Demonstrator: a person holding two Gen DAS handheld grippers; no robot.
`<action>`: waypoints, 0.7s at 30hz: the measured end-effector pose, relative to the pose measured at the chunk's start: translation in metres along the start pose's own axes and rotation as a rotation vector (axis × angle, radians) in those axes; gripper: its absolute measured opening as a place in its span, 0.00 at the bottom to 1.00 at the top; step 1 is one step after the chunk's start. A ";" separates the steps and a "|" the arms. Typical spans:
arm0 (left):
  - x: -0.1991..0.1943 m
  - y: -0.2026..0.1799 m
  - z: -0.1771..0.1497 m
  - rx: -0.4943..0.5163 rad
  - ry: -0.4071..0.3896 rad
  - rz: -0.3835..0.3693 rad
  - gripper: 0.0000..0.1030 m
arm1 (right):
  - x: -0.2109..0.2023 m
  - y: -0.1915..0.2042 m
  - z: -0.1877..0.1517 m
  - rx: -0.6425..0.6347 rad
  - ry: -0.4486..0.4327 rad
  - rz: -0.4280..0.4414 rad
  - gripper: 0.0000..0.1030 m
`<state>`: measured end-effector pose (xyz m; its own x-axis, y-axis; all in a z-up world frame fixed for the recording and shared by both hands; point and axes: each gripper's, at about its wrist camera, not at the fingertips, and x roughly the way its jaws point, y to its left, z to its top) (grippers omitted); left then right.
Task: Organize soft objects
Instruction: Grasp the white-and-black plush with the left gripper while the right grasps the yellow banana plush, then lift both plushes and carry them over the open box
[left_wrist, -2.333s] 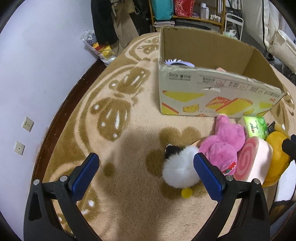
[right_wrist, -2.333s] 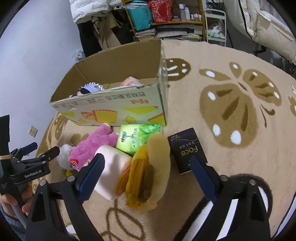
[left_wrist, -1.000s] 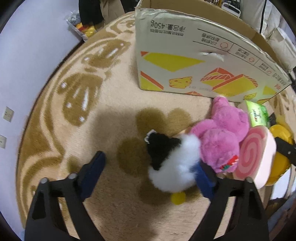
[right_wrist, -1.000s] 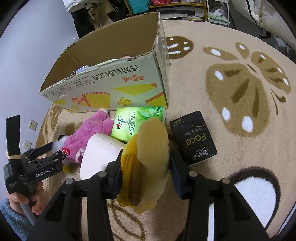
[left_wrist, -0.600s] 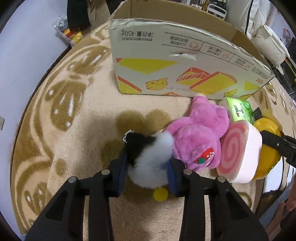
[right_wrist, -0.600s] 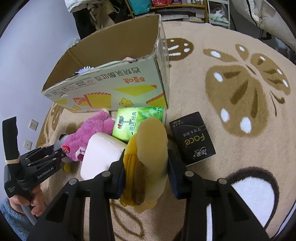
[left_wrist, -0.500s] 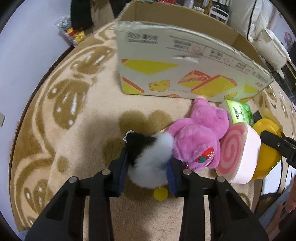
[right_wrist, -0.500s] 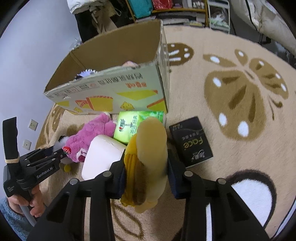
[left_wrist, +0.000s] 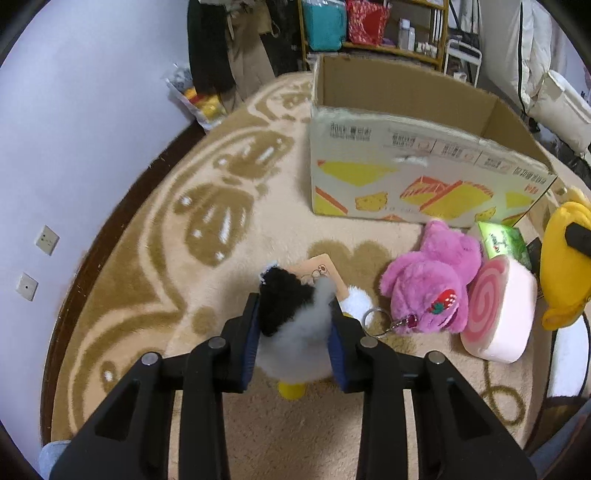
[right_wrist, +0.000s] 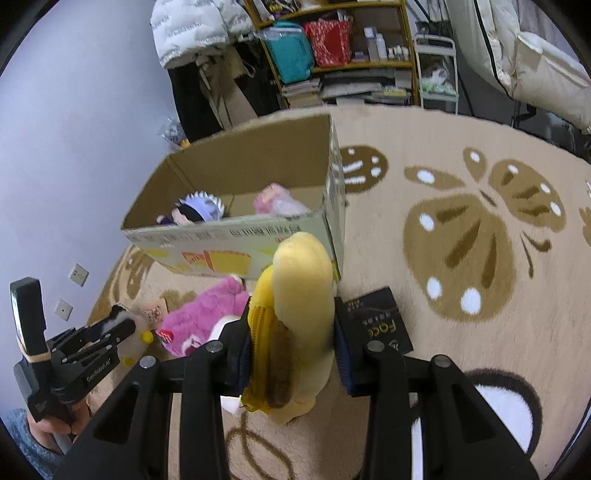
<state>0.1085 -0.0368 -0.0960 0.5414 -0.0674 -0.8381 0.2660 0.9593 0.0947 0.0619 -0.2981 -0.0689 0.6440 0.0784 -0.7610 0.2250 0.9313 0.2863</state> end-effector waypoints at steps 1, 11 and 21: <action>-0.003 0.001 -0.001 0.001 -0.006 0.001 0.29 | -0.002 0.002 0.001 -0.005 -0.009 0.005 0.37; -0.033 0.005 0.000 -0.040 -0.130 0.003 0.29 | -0.020 0.012 0.006 -0.043 -0.088 0.032 0.37; -0.073 0.011 0.011 -0.055 -0.318 0.018 0.29 | -0.049 0.026 0.023 -0.090 -0.240 0.016 0.37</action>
<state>0.0805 -0.0244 -0.0283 0.7699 -0.1247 -0.6258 0.2157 0.9739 0.0713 0.0531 -0.2859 -0.0110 0.8047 0.0168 -0.5934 0.1543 0.9593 0.2364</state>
